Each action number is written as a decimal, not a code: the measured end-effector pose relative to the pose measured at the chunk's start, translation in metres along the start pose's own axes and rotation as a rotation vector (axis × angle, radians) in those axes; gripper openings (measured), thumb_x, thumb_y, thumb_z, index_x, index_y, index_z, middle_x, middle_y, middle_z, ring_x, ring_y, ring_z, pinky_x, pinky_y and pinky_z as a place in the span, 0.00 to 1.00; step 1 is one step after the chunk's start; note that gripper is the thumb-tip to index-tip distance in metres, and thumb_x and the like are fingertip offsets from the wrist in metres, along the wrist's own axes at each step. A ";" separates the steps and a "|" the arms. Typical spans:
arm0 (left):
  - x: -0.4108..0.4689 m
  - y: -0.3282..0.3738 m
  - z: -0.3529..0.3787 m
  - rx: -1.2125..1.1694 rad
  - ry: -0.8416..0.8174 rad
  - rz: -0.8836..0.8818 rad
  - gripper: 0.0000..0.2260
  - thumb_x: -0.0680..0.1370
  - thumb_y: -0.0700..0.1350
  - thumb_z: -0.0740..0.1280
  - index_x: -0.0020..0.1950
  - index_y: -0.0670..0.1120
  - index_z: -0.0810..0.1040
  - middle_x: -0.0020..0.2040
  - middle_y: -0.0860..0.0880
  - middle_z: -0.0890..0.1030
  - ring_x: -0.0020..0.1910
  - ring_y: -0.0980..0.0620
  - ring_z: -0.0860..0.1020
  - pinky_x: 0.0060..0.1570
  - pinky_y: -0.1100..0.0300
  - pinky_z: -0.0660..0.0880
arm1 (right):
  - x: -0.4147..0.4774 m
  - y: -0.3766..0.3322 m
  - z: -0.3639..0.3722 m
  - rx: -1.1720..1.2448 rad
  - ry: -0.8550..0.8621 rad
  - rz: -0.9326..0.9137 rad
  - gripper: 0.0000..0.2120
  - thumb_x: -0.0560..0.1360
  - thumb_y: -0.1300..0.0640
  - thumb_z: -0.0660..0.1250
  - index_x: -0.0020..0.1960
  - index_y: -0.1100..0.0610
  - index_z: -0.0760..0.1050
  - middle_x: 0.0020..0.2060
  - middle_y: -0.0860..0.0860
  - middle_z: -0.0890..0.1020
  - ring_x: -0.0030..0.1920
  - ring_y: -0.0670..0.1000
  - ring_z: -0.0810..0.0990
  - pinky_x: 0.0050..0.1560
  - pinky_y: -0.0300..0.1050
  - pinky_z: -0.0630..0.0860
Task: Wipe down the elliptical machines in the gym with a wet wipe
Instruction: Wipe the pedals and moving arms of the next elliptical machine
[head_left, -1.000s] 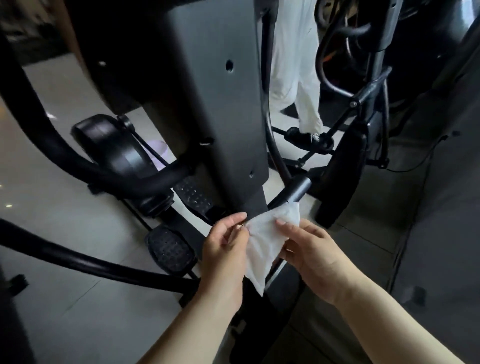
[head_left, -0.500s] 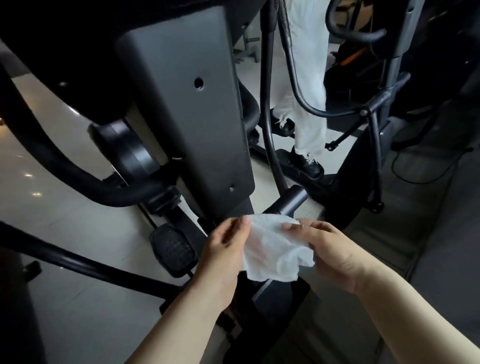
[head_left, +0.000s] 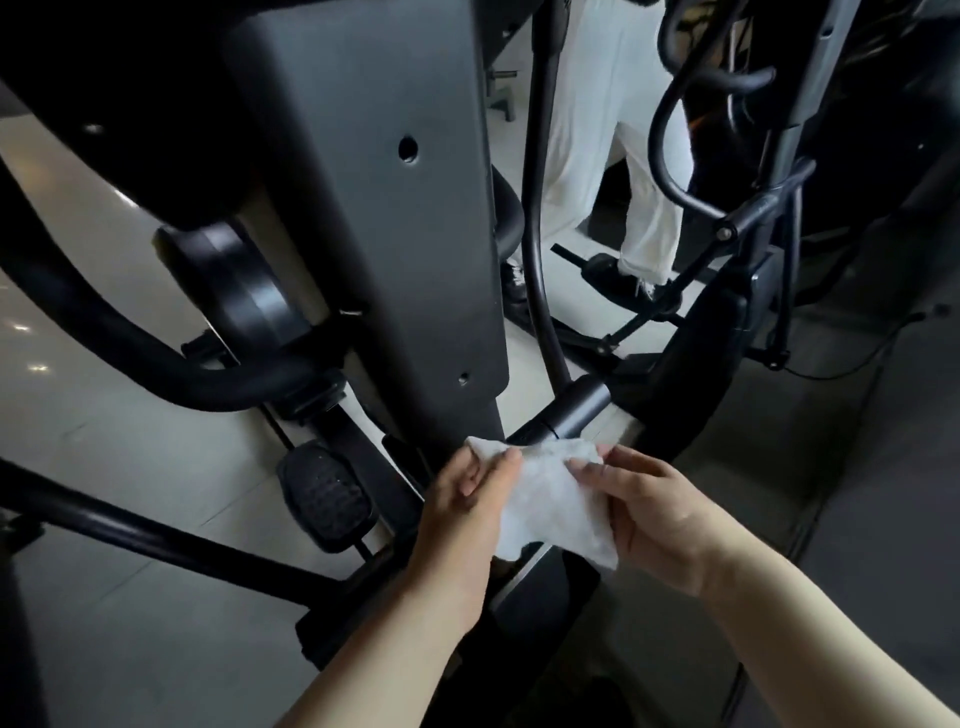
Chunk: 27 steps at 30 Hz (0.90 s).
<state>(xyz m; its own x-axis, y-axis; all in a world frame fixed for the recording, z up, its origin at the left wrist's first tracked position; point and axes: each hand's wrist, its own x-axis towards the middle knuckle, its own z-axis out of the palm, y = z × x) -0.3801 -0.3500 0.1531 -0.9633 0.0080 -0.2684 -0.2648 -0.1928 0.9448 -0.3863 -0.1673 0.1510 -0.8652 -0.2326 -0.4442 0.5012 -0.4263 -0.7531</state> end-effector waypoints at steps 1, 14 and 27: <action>0.004 -0.001 0.005 0.013 0.021 0.020 0.11 0.72 0.55 0.71 0.47 0.49 0.81 0.49 0.44 0.85 0.51 0.51 0.83 0.60 0.47 0.77 | 0.005 -0.006 -0.001 0.007 0.081 -0.049 0.23 0.74 0.62 0.73 0.67 0.64 0.73 0.52 0.62 0.85 0.51 0.60 0.85 0.54 0.59 0.82; 0.050 -0.028 0.106 0.453 0.310 0.310 0.16 0.82 0.43 0.68 0.66 0.59 0.71 0.41 0.59 0.81 0.40 0.63 0.79 0.43 0.71 0.72 | 0.064 -0.112 -0.097 -0.773 -0.120 -0.382 0.09 0.75 0.65 0.73 0.54 0.57 0.84 0.40 0.54 0.86 0.39 0.47 0.82 0.44 0.37 0.78; 0.103 -0.013 0.145 0.671 0.408 0.073 0.03 0.81 0.48 0.67 0.55 0.54 0.79 0.45 0.53 0.80 0.46 0.52 0.79 0.46 0.59 0.76 | 0.117 -0.148 -0.135 -1.333 -0.204 -0.750 0.23 0.79 0.54 0.71 0.72 0.46 0.71 0.72 0.43 0.70 0.71 0.40 0.67 0.73 0.40 0.64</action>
<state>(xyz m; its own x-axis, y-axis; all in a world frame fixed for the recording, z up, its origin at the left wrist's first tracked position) -0.4821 -0.2042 0.1407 -0.9215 -0.3673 -0.1266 -0.2969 0.4557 0.8391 -0.5600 -0.0132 0.1444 -0.8472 -0.4880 0.2099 -0.4827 0.5423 -0.6877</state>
